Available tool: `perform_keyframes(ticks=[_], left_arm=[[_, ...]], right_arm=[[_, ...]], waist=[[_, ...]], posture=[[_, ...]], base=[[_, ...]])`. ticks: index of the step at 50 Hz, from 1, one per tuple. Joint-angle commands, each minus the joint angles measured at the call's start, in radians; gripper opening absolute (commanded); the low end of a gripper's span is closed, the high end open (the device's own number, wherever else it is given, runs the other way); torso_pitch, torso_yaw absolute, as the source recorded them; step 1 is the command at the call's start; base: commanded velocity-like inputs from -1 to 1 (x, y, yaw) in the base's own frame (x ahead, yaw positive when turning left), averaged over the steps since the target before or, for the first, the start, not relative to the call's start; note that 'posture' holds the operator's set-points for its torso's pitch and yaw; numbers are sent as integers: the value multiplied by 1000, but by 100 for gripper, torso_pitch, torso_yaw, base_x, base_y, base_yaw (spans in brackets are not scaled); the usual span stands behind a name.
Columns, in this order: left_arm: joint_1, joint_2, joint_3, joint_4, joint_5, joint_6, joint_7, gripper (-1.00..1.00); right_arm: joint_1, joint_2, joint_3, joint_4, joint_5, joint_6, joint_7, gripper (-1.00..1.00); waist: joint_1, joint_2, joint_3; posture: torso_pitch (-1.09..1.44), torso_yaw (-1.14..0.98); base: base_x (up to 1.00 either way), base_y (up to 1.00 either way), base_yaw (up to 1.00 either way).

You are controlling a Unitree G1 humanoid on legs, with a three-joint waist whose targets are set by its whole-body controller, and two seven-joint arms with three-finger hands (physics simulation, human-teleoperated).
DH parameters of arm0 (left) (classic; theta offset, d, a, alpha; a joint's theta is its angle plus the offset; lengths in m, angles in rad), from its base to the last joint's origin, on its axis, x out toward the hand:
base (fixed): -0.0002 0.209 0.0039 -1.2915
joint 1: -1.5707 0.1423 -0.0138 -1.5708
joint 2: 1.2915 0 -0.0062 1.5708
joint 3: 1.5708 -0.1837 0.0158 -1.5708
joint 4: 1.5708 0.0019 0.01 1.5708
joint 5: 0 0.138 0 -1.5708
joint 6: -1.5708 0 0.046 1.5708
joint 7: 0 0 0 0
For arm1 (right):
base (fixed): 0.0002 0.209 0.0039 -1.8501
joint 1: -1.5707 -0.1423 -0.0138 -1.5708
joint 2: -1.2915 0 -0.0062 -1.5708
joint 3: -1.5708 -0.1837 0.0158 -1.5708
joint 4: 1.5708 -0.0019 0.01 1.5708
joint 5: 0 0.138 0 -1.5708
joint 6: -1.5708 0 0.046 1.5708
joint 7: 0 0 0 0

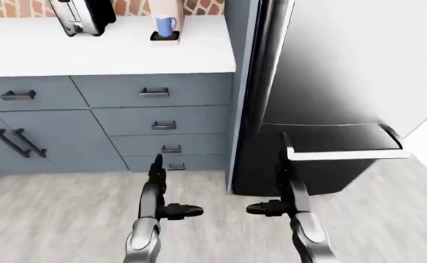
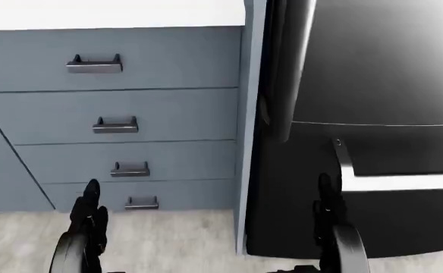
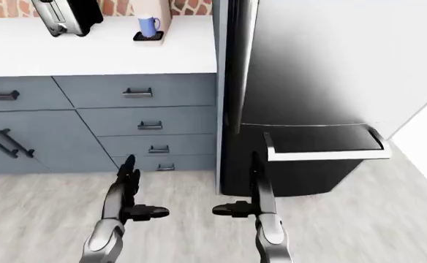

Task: Press the button on the coffee machine to serve coffee.

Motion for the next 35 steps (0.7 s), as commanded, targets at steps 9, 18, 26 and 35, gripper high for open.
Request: perform_keyframes(ticks=[9,18,26,35], left_arm=[[-33,3,0,-92,-6,-50,-1,100],[-33,1,7,-115,-25,-31,4,100],[-55,14,22,-199,-20,73,17,100],[-223,54,64,-391,-54,360,25,100]], right_arm=[[-24,-11,-3,-95,-42,-67,-4,100],[-22,-11,-6,-147,-52,-31,-7,100],[-45,-23,-25,-360,-54,169,3,100],[-151,-48,-49,-600,-67,466,17,100]], waist=[[8,-8,-73],[9,-6,-85],[9,-5,-92],[11,-6,-90]], posture=[[0,0],[0,0],[0,0],[0,0]], base=[[0,0,0],[0,0,0],[0,0,0],[0,0,0]])
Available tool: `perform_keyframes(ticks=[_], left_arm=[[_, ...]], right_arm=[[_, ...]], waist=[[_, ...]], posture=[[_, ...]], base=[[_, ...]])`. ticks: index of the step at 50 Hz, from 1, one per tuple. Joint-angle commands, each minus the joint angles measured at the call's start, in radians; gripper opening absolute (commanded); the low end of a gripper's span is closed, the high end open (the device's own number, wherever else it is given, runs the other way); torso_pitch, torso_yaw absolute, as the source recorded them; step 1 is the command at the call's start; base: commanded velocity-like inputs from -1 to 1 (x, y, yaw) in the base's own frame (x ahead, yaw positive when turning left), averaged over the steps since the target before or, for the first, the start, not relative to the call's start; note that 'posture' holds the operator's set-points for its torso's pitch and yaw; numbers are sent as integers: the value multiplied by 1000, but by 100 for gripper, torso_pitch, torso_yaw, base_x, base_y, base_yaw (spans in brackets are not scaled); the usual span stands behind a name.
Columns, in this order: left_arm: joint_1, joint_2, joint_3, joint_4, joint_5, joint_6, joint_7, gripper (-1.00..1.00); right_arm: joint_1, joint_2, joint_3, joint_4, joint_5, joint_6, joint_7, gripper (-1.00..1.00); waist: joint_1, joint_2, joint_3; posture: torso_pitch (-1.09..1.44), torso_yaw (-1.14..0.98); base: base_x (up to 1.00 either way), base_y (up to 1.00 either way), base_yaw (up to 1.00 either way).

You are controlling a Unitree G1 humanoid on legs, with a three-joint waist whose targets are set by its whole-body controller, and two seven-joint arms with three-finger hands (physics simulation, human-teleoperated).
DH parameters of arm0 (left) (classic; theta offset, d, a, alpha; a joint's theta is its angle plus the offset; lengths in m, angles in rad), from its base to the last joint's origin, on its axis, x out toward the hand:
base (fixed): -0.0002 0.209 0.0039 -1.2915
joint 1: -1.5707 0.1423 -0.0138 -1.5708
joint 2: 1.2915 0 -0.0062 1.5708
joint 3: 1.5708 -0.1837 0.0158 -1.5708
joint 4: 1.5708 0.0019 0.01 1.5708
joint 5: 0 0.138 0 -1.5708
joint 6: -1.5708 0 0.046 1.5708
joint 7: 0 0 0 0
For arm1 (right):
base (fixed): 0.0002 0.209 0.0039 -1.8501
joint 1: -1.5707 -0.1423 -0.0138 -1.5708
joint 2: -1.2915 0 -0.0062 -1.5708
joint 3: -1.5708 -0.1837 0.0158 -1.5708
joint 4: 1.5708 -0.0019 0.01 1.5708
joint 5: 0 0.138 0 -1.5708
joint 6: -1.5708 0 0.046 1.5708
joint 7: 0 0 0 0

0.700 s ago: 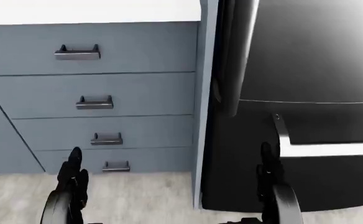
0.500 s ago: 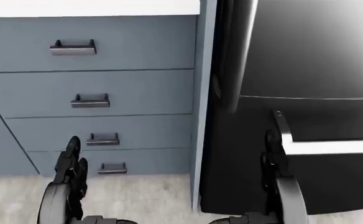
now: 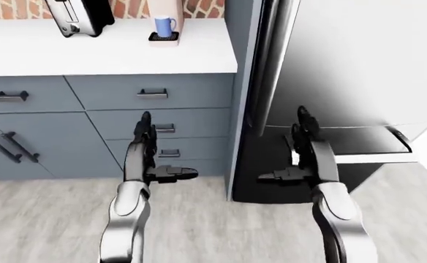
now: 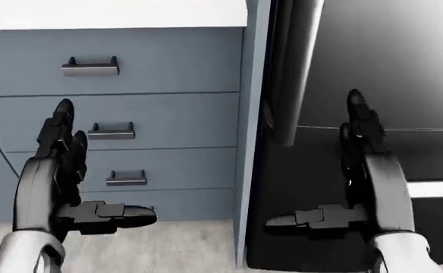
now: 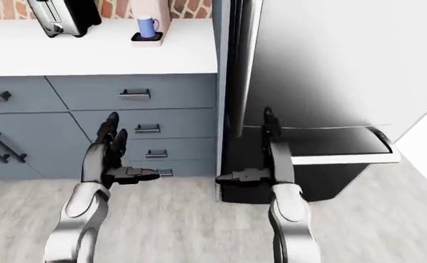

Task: Press the button on the coffee machine to serve coffee.

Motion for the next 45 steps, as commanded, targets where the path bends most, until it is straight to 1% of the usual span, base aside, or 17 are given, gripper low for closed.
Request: perform_keyframes(ticks=[1,4,10,14,15,18,19,20,21,24,29,30,37,38,41,42,45], left_arm=[[-40,12,13,-71,-14,47,4,100],[-79,22,15,-143,-18,148,12,100],[-165,50,46,-187,-49,247,24,100],[-266,83,73,-262,-92,404,52,100],[-336,93,93,-287,-121,488,73,100],[-405,113,97,-321,-164,574,101,100],[-663,182,173,-345,-224,745,131,100],[-686,197,176,-347,-246,760,147,100],[-701,202,180,-349,-268,772,166,100],[-696,219,173,-348,-315,762,199,100],[-707,242,171,-358,-380,774,255,100],[-712,246,174,-361,-393,778,265,100],[-729,273,181,-371,-460,790,316,100],[-727,275,180,-371,-466,786,321,100],[-722,283,181,-367,-488,777,334,100],[-725,286,180,-367,-494,779,340,100],[-722,293,174,-363,-506,768,349,100]], right_arm=[[-44,-11,-16,-72,-3,46,1,100],[-97,-26,-22,-132,-11,148,6,100],[-218,-63,-60,-250,13,344,1,100],[-331,-99,-89,-295,38,477,-13,100],[-406,-121,-102,-317,48,550,-17,100],[-471,-160,-95,-319,48,592,-22,100],[-753,-244,-175,-355,87,809,-1,100],[-774,-254,-184,-357,102,828,-5,100],[-773,-252,-188,-357,116,828,-12,100],[-797,-261,-180,-374,144,868,-39,100],[-839,-291,-170,-401,172,908,-68,100],[-855,-289,-183,-406,174,926,-76,100],[-892,-305,-199,-421,201,970,-87,100],[-892,-303,-201,-421,204,970,-88,100],[-905,-302,-202,-427,214,984,-94,100],[-908,-302,-204,-427,216,987,-95,100],[-912,-302,-207,-425,223,987,-100,100]], waist=[[1,0,-21],[0,2,-19],[2,2,-16],[0,3,-11],[0,2,-9],[1,2,-2],[1,2,1],[1,2,0],[1,3,-4],[2,3,32],[3,6,23],[3,7,23],[2,8,35],[-1,14,10],[-2,-4,11],[-3,-7,5],[-3,1,1]], posture=[[0,0],[0,0],[0,0],[0,0],[0,0],[0,0],[0,0],[0,0],[0,0],[0,0],[0,0],[0,0],[0,0],[0,0],[0,0],[0,0],[0,0]], base=[[0,0,0],[0,0,0],[0,0,0],[0,0,0],[0,0,0],[0,0,0],[0,0,0],[0,0,0],[0,0,0],[0,0,0],[0,0,0],[0,0,0],[0,0,0],[0,13,0],[0,29,0],[0,30,0],[0,30,0]])
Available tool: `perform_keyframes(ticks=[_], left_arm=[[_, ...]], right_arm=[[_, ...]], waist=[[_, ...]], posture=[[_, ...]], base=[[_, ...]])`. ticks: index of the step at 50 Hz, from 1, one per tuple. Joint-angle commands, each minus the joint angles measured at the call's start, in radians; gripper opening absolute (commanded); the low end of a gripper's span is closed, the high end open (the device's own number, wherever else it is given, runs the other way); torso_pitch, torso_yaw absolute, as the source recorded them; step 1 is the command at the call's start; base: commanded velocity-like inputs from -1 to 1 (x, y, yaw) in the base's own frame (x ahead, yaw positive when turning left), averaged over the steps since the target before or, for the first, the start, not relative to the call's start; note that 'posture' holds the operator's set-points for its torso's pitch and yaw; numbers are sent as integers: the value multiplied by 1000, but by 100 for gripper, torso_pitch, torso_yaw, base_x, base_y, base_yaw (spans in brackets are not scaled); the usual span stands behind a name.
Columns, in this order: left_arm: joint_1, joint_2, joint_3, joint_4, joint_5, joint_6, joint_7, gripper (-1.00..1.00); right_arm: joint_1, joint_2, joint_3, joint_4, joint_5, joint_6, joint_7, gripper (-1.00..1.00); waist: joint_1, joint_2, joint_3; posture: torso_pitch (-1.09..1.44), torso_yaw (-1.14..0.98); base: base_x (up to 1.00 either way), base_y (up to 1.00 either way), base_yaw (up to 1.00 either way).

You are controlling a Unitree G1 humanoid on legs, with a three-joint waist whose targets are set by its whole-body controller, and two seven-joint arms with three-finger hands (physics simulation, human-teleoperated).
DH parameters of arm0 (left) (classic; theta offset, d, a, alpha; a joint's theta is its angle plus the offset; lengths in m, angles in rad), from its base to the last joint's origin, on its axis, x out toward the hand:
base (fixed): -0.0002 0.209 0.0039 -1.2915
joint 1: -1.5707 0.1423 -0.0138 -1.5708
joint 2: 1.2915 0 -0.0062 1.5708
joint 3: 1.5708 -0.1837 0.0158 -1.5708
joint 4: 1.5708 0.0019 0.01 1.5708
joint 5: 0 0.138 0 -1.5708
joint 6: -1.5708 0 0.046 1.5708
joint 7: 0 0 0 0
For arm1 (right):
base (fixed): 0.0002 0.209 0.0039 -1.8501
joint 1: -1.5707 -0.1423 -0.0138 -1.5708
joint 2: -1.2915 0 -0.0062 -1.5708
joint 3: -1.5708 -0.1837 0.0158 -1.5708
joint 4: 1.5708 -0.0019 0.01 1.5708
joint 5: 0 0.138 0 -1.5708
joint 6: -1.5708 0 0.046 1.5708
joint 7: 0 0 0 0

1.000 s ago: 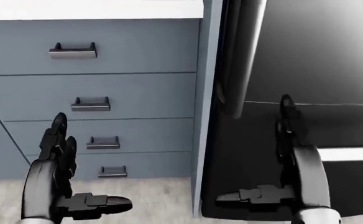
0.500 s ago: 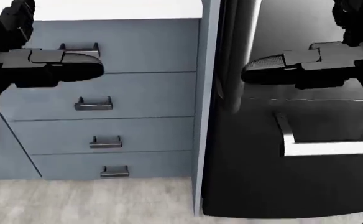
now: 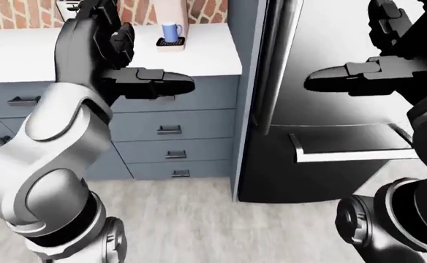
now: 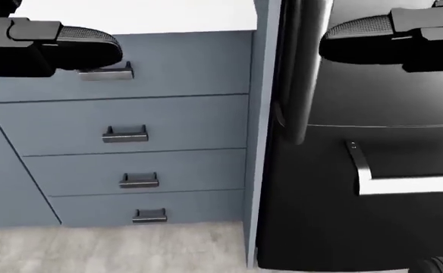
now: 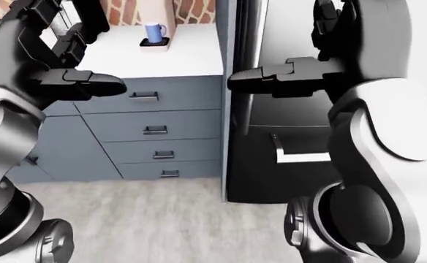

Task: Press the button on the coffee machine to serve coffee.

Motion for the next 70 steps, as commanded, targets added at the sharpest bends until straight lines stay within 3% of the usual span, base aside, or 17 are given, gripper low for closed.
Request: perform_keyframes(ticks=[1,3,5,6,14,18,22,28,31,32,40,44,48,54,57,58,70], left_arm=[[-16,16,15,-4,3,-36,14,100],[-13,22,16,-3,-3,-41,15,100],[-11,26,18,-6,-11,-40,20,100],[-3,29,15,-2,-11,-50,18,100],[-13,34,13,-10,-42,-37,45,100],[-10,36,7,-4,-42,-47,46,100],[-14,36,8,-8,-48,-39,52,100],[-19,40,12,-10,-56,-34,57,100],[-20,41,11,-12,-61,-31,62,100],[-20,41,11,-12,-62,-32,63,100],[-16,44,10,-8,-64,-41,64,100],[-14,45,7,-5,-64,-46,62,100],[-13,44,6,-9,-65,-43,64,100],[-16,42,4,-13,-66,-38,66,100],[-17,40,3,-14,-67,-36,68,100],[-17,40,3,-15,-68,-35,69,100],[-23,38,5,-16,-84,-31,79,100]], right_arm=[[-29,-2,9,-7,13,-25,-1,100],[-25,1,11,-8,16,-28,-5,100],[-23,2,14,-10,20,-30,-9,100],[-23,3,17,-11,22,-28,-12,100],[-18,1,10,-12,38,-35,-19,100],[-10,-2,7,-3,44,-53,-22,100],[-6,-5,2,-4,54,-57,-25,100],[-13,-10,-1,-5,68,-50,-34,100],[-18,-12,-4,-9,76,-43,-36,100],[-18,-12,-5,-9,78,-43,-37,100],[-8,-8,-7,-9,98,-58,-46,100],[-16,-10,-3,-11,106,-50,-54,100],[-19,-13,-9,-15,115,-46,-56,100],[-13,-18,-14,-13,128,-56,-61,100],[-13,-21,-17,-13,134,-56,-64,100],[-9,-19,-14,-12,136,-61,-66,100],[-9,-22,-17,-14,162,-62,-80,100]], waist=[[4,-4,-10],[-2,27,4],[-3,107,-13],[1,53,-1],[-5,2,5],[-2,-66,-1],[1,-59,-10],[4,-6,9],[-5,90,-11],[1,56,-5],[-4,1,9],[-1,-63,1],[3,-60,-7],[2,-6,14],[-8,93,-8],[-3,57,1],[1,-43,24]], posture=[[0,0],[0,0],[0,0],[0,0],[0,0],[0,0],[0,0],[0,0],[0,0],[0,0],[0,0],[0,0],[0,0],[0,0],[0,0],[0,0],[0,0]], base=[[0,30,0],[0,30,0],[0,29,0],[0,30,0],[0,30,0],[0,30,0],[0,30,0],[0,30,0],[0,30,0],[0,29,0],[0,28,0],[0,28,0],[0,28,0],[2,28,0],[5,28,0],[9,28,0],[20,25,0]])
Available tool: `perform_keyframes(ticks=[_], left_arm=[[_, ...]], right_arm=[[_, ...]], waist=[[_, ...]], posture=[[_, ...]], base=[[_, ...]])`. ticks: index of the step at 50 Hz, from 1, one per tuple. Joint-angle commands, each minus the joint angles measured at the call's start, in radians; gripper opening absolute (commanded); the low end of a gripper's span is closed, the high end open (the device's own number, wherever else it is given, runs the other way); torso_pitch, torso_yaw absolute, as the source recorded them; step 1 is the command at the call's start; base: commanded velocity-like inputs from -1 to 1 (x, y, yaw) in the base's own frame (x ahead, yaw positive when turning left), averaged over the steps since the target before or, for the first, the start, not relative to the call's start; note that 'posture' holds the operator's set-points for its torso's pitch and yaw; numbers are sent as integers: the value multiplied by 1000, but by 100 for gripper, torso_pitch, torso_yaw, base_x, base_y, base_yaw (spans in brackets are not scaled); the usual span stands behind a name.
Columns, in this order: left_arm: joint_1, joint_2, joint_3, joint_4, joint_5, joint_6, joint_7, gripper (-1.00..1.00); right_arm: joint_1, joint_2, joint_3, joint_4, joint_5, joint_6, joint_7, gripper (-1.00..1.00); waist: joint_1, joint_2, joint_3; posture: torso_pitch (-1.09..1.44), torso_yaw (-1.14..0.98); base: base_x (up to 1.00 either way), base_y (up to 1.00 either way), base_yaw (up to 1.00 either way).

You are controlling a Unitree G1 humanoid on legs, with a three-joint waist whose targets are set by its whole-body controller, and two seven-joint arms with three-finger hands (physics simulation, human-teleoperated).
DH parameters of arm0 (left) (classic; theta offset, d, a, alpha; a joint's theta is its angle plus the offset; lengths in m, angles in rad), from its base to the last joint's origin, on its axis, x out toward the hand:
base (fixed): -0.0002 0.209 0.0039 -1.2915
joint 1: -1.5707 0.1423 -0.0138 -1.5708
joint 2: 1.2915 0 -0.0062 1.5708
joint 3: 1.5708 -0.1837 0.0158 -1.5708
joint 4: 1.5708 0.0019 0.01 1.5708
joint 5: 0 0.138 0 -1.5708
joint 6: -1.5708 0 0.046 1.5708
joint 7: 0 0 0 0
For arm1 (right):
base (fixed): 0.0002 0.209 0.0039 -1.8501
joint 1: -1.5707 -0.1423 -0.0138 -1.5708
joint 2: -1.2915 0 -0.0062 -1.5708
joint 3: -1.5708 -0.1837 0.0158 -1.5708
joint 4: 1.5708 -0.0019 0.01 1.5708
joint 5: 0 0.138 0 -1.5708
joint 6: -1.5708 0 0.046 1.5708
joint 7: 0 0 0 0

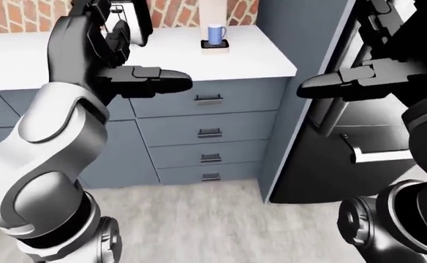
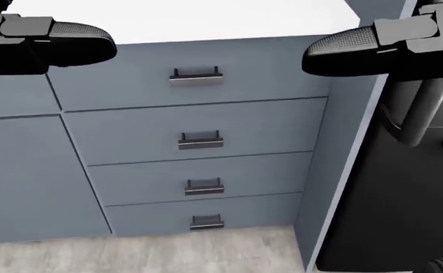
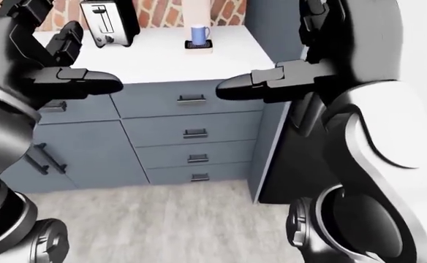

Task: Press the button on the coffee machine to serve coffee.

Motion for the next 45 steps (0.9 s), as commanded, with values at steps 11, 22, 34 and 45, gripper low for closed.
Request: perform_keyframes(ticks=[11,22,34,45], left_arm=[[-28,10,8,-16,-19,-16,13,100],[-19,16,3,-7,-17,-35,16,100],[-25,11,3,-8,-41,-30,32,100],[-26,17,6,-10,-51,-30,41,100]], right_arm=[[-23,-7,-13,-4,22,-17,-26,100],[-16,-11,-14,0,42,-25,-41,100],[-14,-17,-14,3,66,-30,-59,100],[-8,-20,-11,1,81,-35,-71,100]], waist=[[-11,48,-13],[6,64,-11],[-1,8,-23],[-1,101,-21]], posture=[[0,0],[0,0],[0,0],[0,0]], base=[[30,22,0],[33,25,0],[34,33,0],[34,33,0]])
